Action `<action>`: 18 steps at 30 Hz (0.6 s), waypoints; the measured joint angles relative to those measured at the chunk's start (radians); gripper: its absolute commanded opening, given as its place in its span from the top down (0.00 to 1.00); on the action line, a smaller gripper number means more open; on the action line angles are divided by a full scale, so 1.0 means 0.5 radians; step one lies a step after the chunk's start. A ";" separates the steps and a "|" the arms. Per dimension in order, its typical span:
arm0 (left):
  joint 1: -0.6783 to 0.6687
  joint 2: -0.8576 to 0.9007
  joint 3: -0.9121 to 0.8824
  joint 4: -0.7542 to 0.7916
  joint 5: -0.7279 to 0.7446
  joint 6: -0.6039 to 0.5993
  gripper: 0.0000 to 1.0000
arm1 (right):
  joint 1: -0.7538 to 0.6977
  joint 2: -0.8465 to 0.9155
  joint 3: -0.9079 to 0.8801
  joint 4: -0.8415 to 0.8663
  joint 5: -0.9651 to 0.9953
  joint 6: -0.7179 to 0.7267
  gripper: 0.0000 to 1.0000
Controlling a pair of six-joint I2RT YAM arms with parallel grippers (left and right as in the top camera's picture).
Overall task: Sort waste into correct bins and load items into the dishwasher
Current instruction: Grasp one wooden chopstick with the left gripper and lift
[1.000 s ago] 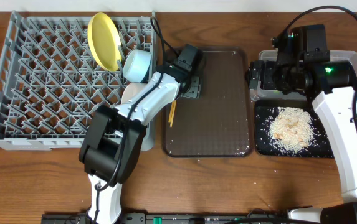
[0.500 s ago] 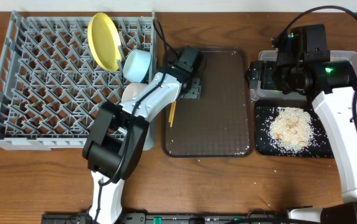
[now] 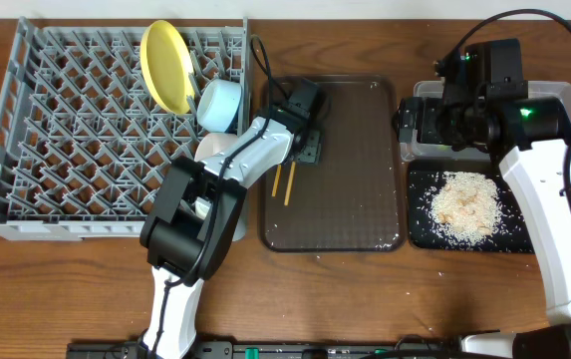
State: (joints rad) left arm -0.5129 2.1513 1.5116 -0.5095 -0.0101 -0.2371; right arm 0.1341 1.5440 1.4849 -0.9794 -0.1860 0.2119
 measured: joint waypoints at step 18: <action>-0.027 -0.007 0.053 0.031 -0.017 0.004 0.30 | 0.000 0.000 0.000 0.000 0.000 0.000 0.01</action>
State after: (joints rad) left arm -0.5266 2.1479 1.5379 -0.4938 -0.0185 -0.2352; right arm 0.1341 1.5440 1.4849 -0.9794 -0.1860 0.2119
